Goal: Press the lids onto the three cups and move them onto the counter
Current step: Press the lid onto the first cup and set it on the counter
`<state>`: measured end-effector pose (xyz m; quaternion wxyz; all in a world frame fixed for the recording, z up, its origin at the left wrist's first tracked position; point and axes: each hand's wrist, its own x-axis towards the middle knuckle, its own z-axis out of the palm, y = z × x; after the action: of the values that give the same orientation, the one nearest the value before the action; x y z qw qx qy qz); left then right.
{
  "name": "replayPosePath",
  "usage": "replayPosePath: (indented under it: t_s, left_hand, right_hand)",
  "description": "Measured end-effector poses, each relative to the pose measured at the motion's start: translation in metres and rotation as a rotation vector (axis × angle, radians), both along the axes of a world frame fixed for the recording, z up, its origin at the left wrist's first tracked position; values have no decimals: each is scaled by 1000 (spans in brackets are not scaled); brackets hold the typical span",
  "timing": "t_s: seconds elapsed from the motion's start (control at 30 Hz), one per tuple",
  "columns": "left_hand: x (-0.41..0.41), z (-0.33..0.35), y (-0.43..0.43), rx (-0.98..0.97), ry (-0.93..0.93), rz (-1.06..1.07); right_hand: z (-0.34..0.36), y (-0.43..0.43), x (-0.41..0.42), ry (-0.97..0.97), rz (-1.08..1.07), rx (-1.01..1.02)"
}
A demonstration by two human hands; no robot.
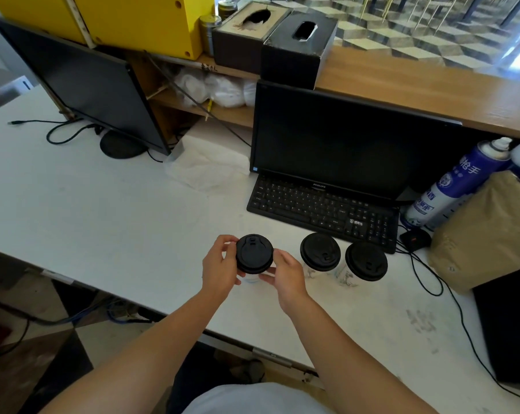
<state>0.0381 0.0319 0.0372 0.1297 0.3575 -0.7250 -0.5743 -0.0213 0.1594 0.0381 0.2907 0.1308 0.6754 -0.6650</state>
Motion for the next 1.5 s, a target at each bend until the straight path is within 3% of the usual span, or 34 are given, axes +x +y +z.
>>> replayPosePath:
  t_s: [0.13, 0.27, 0.43, 0.53, 0.7, 0.87, 1.0, 1.1, 1.2, 1.23, 1.37, 1.5]
  left_hand:
    - [1, -6, -1, 74, -41, 32]
    - [4, -13, 1, 138, -68, 18]
    - [5, -11, 1, 22, -78, -95]
    - [3, -8, 0, 19, -56, -141]
    - [0, 1, -9, 350, -31, 4]
    - [4, 8, -19, 605, -3, 134]
    - [10, 6, -18, 666, -50, 41]
    - [17, -7, -20, 480, -99, 0]
    - [35, -34, -27, -264, -409, -203]
    - [42, -44, -29, -417, -534, -275]
    - [66, -72, -34, -543, -919, -477]
    - [79, -81, -34, -509, -957, -518]
  right_hand:
    - [-3, -1, 6, -105, -2, -60]
    - [-4, 0, 3, -93, 50, -22]
    - [-3, 1, 1, 37, 175, 113]
    - [2, -1, -3, -9, 206, 106]
    - [15, 7, -10, -161, 282, -64]
    - [18, 14, -7, 107, 575, 79]
    - [18, 8, -3, 234, 561, 135]
    - [21, 4, -5, 293, 586, 182]
    - [34, 3, -12, 358, 650, 222]
    - [41, 3, -14, 380, 680, 231]
    - [74, 0, -25, 541, 877, 336]
    - [110, -10, -41, 853, 1106, 612]
